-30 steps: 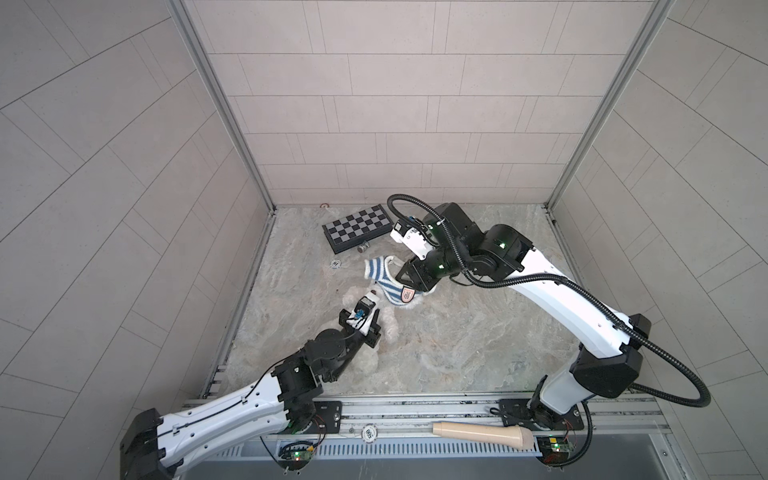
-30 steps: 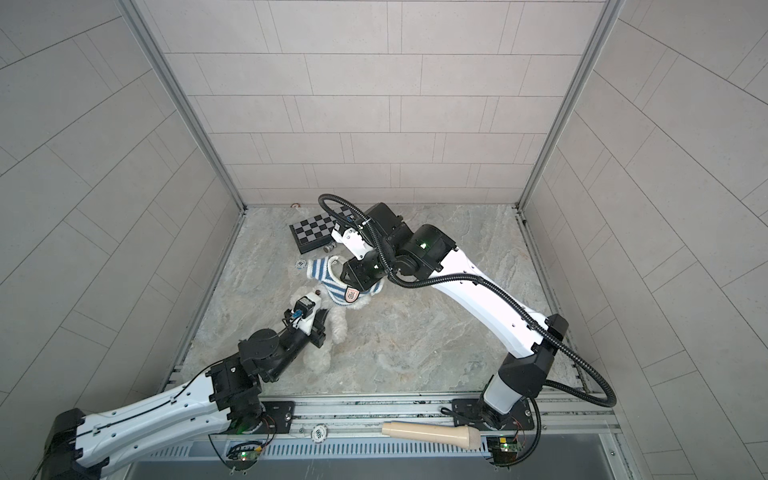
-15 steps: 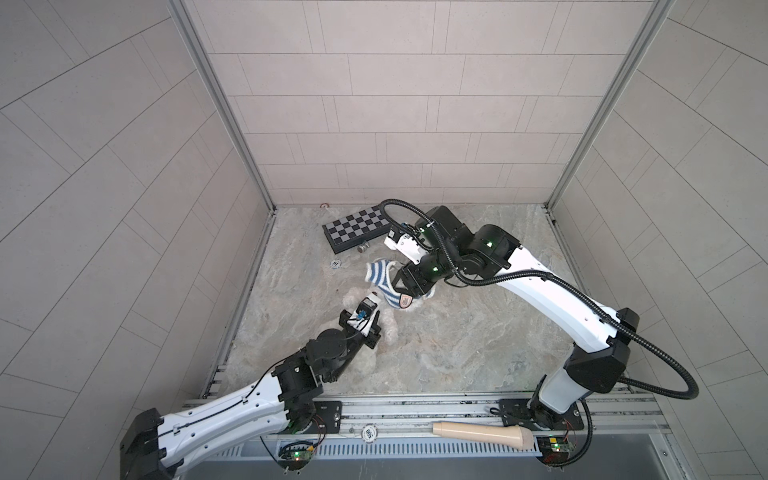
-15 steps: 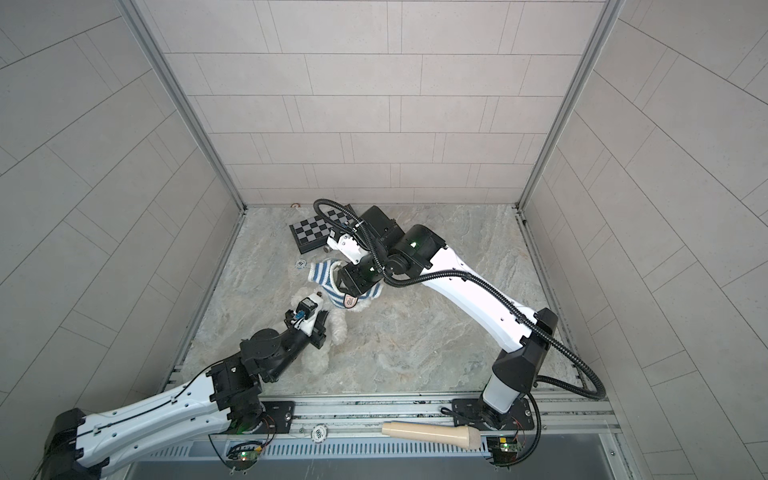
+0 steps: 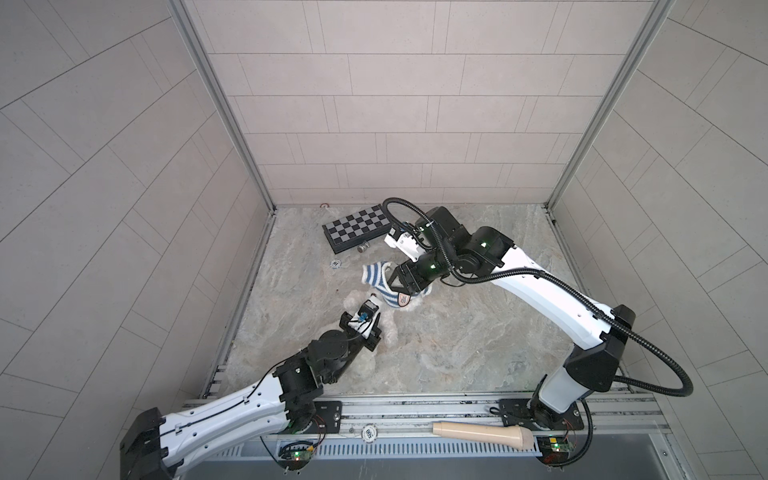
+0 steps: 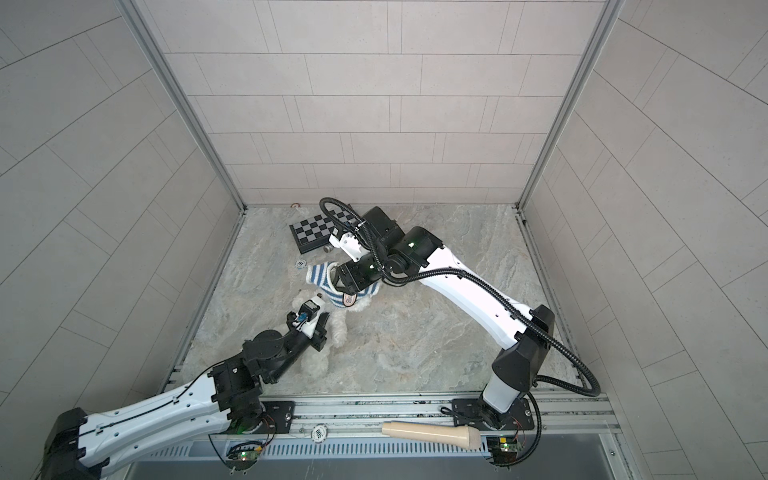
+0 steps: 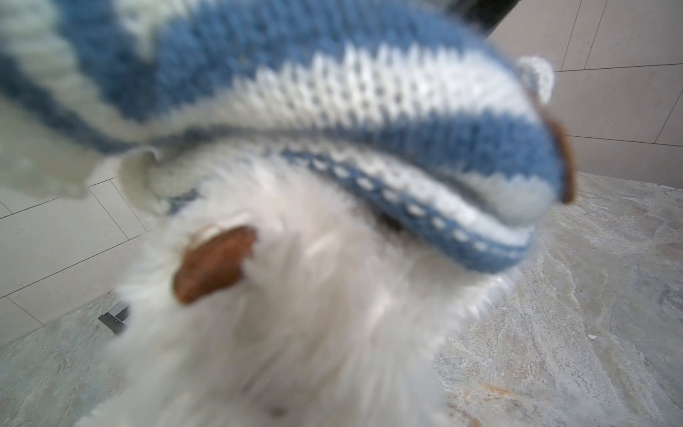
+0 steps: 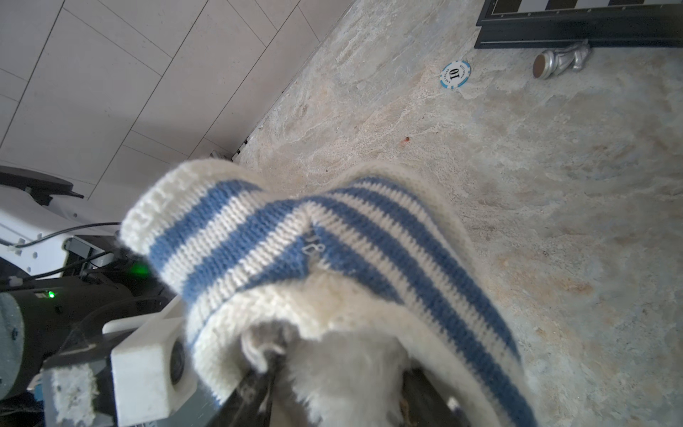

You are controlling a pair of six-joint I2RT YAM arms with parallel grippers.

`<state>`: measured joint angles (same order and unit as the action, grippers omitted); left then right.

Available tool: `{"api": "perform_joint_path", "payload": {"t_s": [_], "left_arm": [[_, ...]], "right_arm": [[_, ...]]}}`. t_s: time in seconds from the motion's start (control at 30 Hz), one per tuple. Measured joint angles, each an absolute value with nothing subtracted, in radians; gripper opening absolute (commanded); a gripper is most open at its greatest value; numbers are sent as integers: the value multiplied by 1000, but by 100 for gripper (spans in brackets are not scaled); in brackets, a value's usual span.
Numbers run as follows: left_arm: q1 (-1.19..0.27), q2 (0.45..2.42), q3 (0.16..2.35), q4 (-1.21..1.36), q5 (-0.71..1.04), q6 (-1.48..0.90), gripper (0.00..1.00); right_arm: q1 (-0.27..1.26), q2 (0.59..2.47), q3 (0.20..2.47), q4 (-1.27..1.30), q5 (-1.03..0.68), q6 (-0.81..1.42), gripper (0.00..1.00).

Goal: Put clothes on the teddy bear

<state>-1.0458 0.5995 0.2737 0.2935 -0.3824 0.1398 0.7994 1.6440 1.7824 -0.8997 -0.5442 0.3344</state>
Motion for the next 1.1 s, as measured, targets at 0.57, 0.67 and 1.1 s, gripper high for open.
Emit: {"api": "perform_joint_path", "payload": {"t_s": [0.57,0.67,1.1], "left_arm": [[-1046,622,274,295,-384,140,0],[-1046,632,274,306,-389,140,0],[-1046,704,274,359,-401,138,0]], "right_arm": [[775,1644,1728,-838,-577,369,30],[775,1644,1728,-842,-579,363,29],[782,1637,1712,-857,-572,323,6]]}}
